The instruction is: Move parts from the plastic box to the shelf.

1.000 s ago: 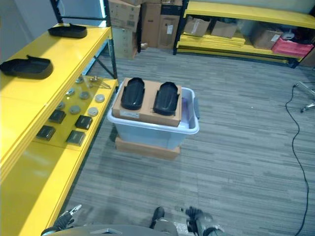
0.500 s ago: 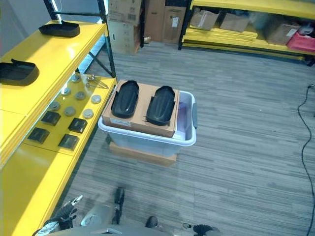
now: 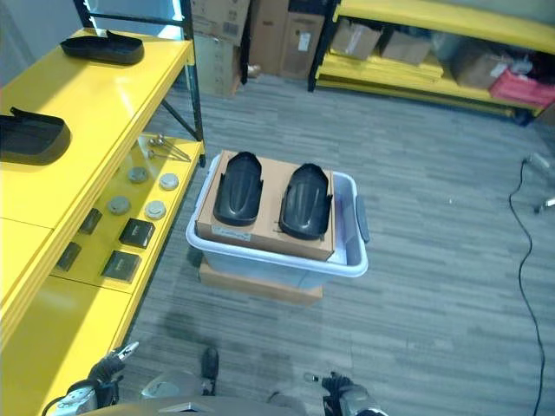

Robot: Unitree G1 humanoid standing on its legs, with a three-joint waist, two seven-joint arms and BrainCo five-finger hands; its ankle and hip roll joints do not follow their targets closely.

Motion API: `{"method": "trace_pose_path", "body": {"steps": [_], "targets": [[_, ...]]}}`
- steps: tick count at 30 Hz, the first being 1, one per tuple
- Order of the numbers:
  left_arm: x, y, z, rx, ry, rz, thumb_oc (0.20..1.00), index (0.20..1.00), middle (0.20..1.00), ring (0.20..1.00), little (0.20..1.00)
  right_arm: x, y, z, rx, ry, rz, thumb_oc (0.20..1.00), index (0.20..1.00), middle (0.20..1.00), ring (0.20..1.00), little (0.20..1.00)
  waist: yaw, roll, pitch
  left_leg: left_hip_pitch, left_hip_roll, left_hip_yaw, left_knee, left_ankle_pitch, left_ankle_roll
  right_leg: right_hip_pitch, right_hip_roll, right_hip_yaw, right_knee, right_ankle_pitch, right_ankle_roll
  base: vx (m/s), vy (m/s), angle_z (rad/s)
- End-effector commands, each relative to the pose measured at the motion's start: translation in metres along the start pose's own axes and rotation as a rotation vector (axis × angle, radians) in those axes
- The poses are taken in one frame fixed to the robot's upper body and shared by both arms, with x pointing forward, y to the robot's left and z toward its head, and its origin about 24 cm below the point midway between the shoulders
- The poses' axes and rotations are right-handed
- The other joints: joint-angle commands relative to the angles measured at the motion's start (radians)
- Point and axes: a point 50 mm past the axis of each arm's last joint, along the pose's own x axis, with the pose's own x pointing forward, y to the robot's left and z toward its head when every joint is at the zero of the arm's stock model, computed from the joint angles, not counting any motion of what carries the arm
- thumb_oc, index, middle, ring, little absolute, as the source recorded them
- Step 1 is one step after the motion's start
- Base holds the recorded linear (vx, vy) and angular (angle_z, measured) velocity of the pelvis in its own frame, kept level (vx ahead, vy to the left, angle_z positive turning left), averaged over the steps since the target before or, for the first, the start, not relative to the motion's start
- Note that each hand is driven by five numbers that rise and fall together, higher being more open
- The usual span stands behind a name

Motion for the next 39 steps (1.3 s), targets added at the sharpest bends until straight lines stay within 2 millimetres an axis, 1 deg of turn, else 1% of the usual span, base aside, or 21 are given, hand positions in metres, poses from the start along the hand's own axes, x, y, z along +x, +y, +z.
{"method": "trace_pose_path", "body": {"steps": [1,2,3,4,5,7,10,13,14,17,18,21,22,24,26,29,33,35,36,37,39], "targets": [[-0.003,-0.002,-0.002,-0.023,-0.039,-0.008,1.000,1.000,1.000,1.000,1.000,-0.002,-0.007,0.007,0.001,-0.053,-0.027,1.000,1.000,1.000,1.000,1.000,0.010,0.024,-0.025,-0.045,0.005,-0.084,0.115,-0.140,-0.020,-0.049,0.044,0.003,-0.192,0.062,-0.034,0.01,-0.100,0.13],[-0.003,-0.002,0.000,-0.027,-0.042,-0.009,1.000,1.000,1.000,1.000,1.000,-0.002,-0.007,0.009,0.000,-0.059,-0.027,1.000,1.000,1.000,1.000,1.000,0.011,0.023,-0.025,-0.047,0.006,-0.083,0.116,-0.141,-0.022,-0.045,0.037,0.005,-0.215,0.070,-0.031,0.03,-0.231,0.31],[-0.001,-0.002,0.009,-0.042,-0.063,-0.008,1.000,1.000,1.000,1.000,1.000,-0.002,-0.006,0.016,0.005,-0.085,-0.029,1.000,1.000,1.000,1.000,1.000,0.009,0.014,-0.021,-0.053,0.008,-0.087,0.126,-0.155,-0.028,-0.036,0.015,0.017,-0.313,0.119,-0.016,0.08,-0.359,0.33],[0.000,0.003,0.014,-0.071,-0.075,0.014,1.000,1.000,1.000,1.000,1.000,-0.002,-0.004,0.017,-0.006,-0.100,-0.024,1.000,1.000,1.000,1.000,1.000,0.002,0.001,-0.012,-0.045,0.031,-0.096,0.138,-0.173,-0.037,-0.024,0.009,0.032,-0.379,0.136,0.000,0.08,-0.338,0.38],[0.000,0.003,0.014,-0.071,-0.075,0.014,1.000,1.000,1.000,1.000,1.000,-0.002,-0.004,0.017,-0.006,-0.100,-0.024,1.000,1.000,1.000,1.000,1.000,0.001,0.000,-0.014,-0.046,0.030,-0.096,0.137,-0.172,-0.037,-0.024,0.009,0.031,-0.381,0.137,0.000,0.18,-0.362,0.29],[0.000,0.001,0.012,-0.116,-0.068,0.026,1.000,1.000,1.000,1.000,1.000,-0.003,-0.009,0.017,-0.013,-0.115,-0.045,1.000,1.000,1.000,1.000,1.000,0.007,-0.012,-0.028,-0.004,0.088,-0.060,0.105,-0.155,-0.080,0.075,0.021,-0.039,-0.485,0.101,-0.009,0.21,-0.289,0.30],[0.000,-0.009,0.002,-0.139,-0.042,0.015,1.000,1.000,1.000,1.000,1.000,-0.003,-0.018,0.020,0.038,-0.155,-0.082,1.000,1.000,1.000,1.000,1.000,0.017,-0.021,-0.044,-0.003,0.128,-0.032,0.098,-0.129,-0.116,0.143,0.037,-0.076,-0.551,0.093,-0.023,0.13,-0.196,0.12],[-0.001,-0.016,-0.008,-0.072,-0.016,-0.024,1.000,1.000,1.000,1.000,1.000,-0.009,-0.036,0.041,0.178,-0.276,-0.174,1.000,1.000,1.000,1.000,1.000,0.012,-0.019,-0.044,-0.001,0.172,0.027,0.086,-0.091,-0.149,0.193,0.046,-0.145,-0.581,0.086,-0.039,0.12,-0.147,0.50],[-0.002,-0.016,-0.009,-0.055,-0.014,-0.034,1.000,1.000,1.000,1.000,1.000,-0.011,-0.040,0.045,0.189,-0.302,-0.187,1.000,1.000,1.000,1.000,1.000,0.012,-0.012,-0.042,0.014,0.179,0.024,0.080,-0.101,-0.158,0.207,0.052,-0.145,-0.580,0.075,-0.033,0.07,-0.032,0.78],[-0.005,-0.016,-0.013,-0.027,0.001,-0.041,1.000,1.000,1.000,1.000,1.000,-0.026,-0.053,0.079,0.238,-0.470,-0.226,1.000,1.000,1.000,1.000,1.000,0.008,-0.008,-0.042,0.019,0.169,0.005,0.043,-0.074,-0.154,0.201,0.047,-0.156,-0.571,0.077,-0.039,0.03,0.040,0.35],[-0.008,-0.011,-0.019,-0.020,0.017,-0.028,1.000,1.000,1.000,1.000,1.000,-0.046,-0.059,0.114,0.247,-0.625,-0.229,1.000,1.000,1.000,1.000,1.000,0.004,-0.006,-0.042,0.031,0.162,-0.008,0.030,-0.073,-0.150,0.198,0.047,-0.147,-0.561,0.075,-0.036,0.00,0.052,-0.10],[-0.011,-0.006,-0.026,-0.012,0.024,-0.015,1.000,1.000,1.000,1.000,1.000,-0.075,-0.063,0.151,0.234,-0.829,-0.240,1.000,1.000,1.000,1.000,1.000,0.000,-0.007,-0.043,0.041,0.155,-0.013,0.023,-0.075,-0.144,0.199,0.046,-0.141,-0.561,0.076,-0.034,0.04,0.050,-0.06],[-0.013,-0.003,-0.030,-0.037,0.028,-0.002,1.000,1.000,1.000,1.000,1.000,-0.103,-0.071,0.180,0.229,-0.968,-0.264,1.000,1.000,1.000,1.000,1.000,-0.001,-0.006,-0.045,0.051,0.151,-0.011,0.013,-0.077,-0.139,0.201,0.044,-0.137,-0.565,0.078,-0.029,0.02,0.069,-0.01],[-0.016,0.001,-0.035,-0.050,0.033,0.006,1.000,1.000,1.000,1.000,1.000,-0.131,-0.081,0.205,0.239,-1.110,-0.296,1.000,1.000,1.000,1.000,1.000,0.000,-0.003,-0.048,0.063,0.148,-0.006,0.000,-0.077,-0.137,0.204,0.044,-0.133,-0.568,0.078,-0.026,0.02,0.079,0.00],[-0.019,0.008,-0.041,-0.034,0.050,0.022,1.000,1.000,1.000,1.000,1.000,-0.182,-0.105,0.238,0.304,-1.325,-0.395,1.000,1.000,1.000,1.000,1.000,0.008,0.001,-0.060,0.078,0.143,0.004,-0.022,-0.079,-0.136,0.212,0.043,-0.131,-0.582,0.078,-0.020,0.03,0.095,-0.11],[-0.021,0.014,-0.046,0.003,0.077,0.050,1.000,1.000,1.000,1.000,1.000,-0.213,-0.127,0.255,0.342,-1.425,-0.508,1.000,1.000,1.000,1.000,1.000,0.014,0.001,-0.073,0.084,0.138,0.010,-0.036,-0.081,-0.137,0.215,0.040,-0.132,-0.590,0.078,-0.015,0.05,0.068,-0.15],[-0.023,0.014,-0.052,0.046,0.105,0.041,1.000,1.000,1.000,1.000,1.000,-0.213,-0.145,0.259,0.306,-1.376,-0.646,1.000,1.000,1.000,1.000,1.000,0.028,-0.001,-0.080,0.085,0.135,0.009,-0.040,-0.083,-0.134,0.219,0.033,-0.144,-0.588,0.075,-0.010,0.09,0.032,-0.03],[-0.024,0.014,-0.055,0.072,0.113,0.026,1.000,1.000,1.000,1.000,1.000,-0.200,-0.157,0.255,0.292,-1.290,-0.719,1.000,1.000,1.000,1.000,1.000,0.044,0.001,-0.078,0.075,0.132,-0.003,-0.031,-0.084,-0.131,0.215,0.024,-0.159,-0.578,0.074,-0.007,0.12,0.016,-0.01],[-0.024,0.015,-0.053,0.089,0.107,-0.003,1.000,1.000,1.000,1.000,1.000,-0.184,-0.176,0.248,0.290,-1.177,-0.814,1.000,1.000,1.000,1.000,1.000,0.063,0.007,-0.064,0.047,0.127,-0.022,-0.010,-0.090,-0.128,0.196,0.012,-0.173,-0.559,0.073,-0.002,0.08,0.015,0.03],[-0.024,0.015,-0.052,0.091,0.106,-0.006,1.000,1.000,1.000,1.000,1.000,-0.182,-0.178,0.248,0.296,-1.165,-0.818,1.000,1.000,1.000,1.000,1.000,0.065,0.008,-0.063,0.042,0.126,-0.024,-0.007,-0.091,-0.128,0.191,0.011,-0.175,-0.556,0.072,-0.001,-0.04,0.021,0.07],[-0.018,0.012,-0.037,0.100,0.064,-0.038,1.000,1.000,1.000,1.000,1.000,-0.174,-0.200,0.247,0.326,-1.095,-0.904,1.000,1.000,1.000,1.000,1.000,0.081,0.019,-0.033,-0.029,0.119,-0.050,0.024,-0.089,-0.127,0.131,-0.005,-0.184,-0.529,0.078,0.005,-0.17,0.033,0.12]]}}
